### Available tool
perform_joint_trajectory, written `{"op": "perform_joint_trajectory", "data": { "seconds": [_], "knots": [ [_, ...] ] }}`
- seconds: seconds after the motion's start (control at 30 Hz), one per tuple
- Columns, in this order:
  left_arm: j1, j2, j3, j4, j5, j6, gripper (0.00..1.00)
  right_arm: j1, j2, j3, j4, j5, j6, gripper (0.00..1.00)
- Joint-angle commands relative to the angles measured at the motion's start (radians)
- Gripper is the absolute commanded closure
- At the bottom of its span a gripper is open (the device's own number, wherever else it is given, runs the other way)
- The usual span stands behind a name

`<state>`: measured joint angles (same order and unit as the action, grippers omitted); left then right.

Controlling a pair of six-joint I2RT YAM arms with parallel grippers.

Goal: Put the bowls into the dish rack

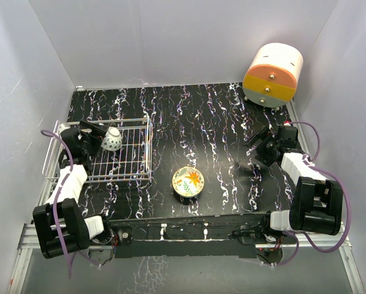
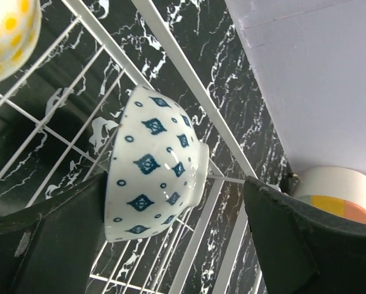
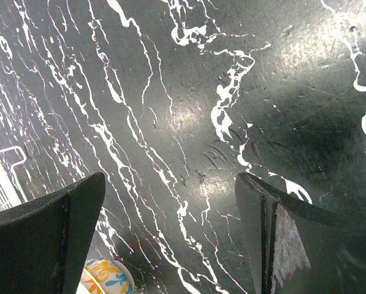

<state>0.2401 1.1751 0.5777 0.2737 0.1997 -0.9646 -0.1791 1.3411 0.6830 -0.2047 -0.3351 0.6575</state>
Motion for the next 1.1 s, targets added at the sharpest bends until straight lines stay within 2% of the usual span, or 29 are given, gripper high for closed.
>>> {"op": "perform_joint_trajectory", "data": {
  "seconds": [0.0,0.13,0.47,0.73,1.07],
  "knots": [
    [0.005,-0.014,0.123,-0.302,-0.048,0.104,0.12,-0.003,-0.009,-0.013,0.051,0.004,-0.003,0.10],
    [0.005,-0.001,0.165,-0.391,-0.069,0.150,0.10,-0.003,-0.006,-0.021,0.060,-0.005,0.003,0.10],
    [0.005,-0.023,0.188,-0.458,-0.150,0.207,0.09,-0.004,-0.003,-0.023,0.068,-0.011,0.005,0.10],
    [0.005,0.025,0.322,-0.498,-0.098,0.283,0.09,-0.003,0.006,-0.021,0.073,-0.013,0.005,0.10],
    [0.005,0.057,0.301,-0.461,-0.060,0.272,0.09,-0.003,0.007,-0.015,0.065,-0.008,0.000,0.10]
  ]
}}
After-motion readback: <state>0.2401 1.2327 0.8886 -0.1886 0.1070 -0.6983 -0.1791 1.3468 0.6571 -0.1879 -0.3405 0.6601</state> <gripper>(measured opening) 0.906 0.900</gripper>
